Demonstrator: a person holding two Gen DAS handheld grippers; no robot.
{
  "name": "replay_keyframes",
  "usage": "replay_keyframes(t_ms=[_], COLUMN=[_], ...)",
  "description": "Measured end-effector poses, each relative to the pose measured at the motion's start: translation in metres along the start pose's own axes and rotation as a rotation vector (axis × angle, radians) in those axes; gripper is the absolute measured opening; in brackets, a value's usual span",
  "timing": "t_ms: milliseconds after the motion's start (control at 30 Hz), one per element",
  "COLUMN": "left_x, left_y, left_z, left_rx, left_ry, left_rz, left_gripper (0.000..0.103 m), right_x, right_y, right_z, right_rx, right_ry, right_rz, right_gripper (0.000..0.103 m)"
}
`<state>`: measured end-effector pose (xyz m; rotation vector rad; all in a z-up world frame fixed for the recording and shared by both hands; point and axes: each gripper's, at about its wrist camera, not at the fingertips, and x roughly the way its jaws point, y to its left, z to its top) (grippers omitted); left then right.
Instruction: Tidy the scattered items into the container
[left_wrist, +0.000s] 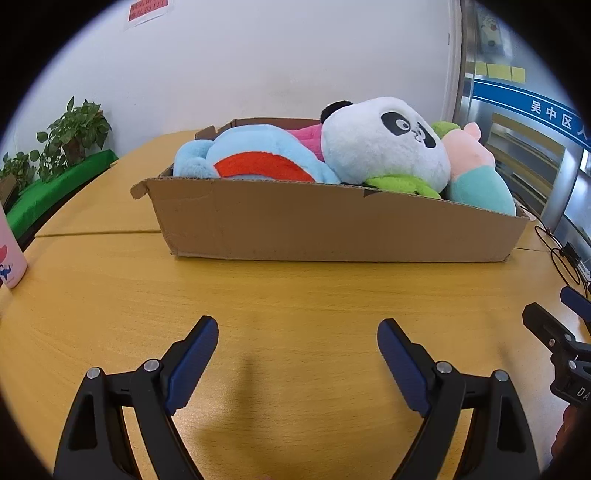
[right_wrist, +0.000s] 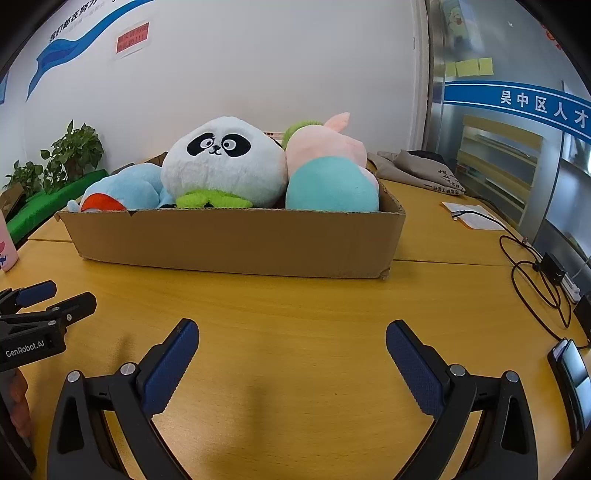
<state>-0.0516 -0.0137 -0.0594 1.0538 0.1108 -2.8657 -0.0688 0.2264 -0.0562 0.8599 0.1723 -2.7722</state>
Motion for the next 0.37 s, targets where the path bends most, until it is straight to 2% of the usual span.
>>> replay_keyframes(t_ms=[267,367], left_x=[-0.0108,-0.0125], left_y=[-0.0029,-0.0024], left_z=[0.0051,0.0051], left_rx=[0.02,0.017], left_ry=[-0.07,-0.076], left_rz=[0.054,0.048], left_gripper=[0.088,0.089], right_x=[-0.0022,-0.0018], right_y=[0.0019,0.0038], right_z=[0.0007,0.0013], right_rx=[-0.017,-0.028], right_ry=[-0.009,-0.013], right_rz=[-0.002,-0.006], right_gripper=[0.103,0.103])
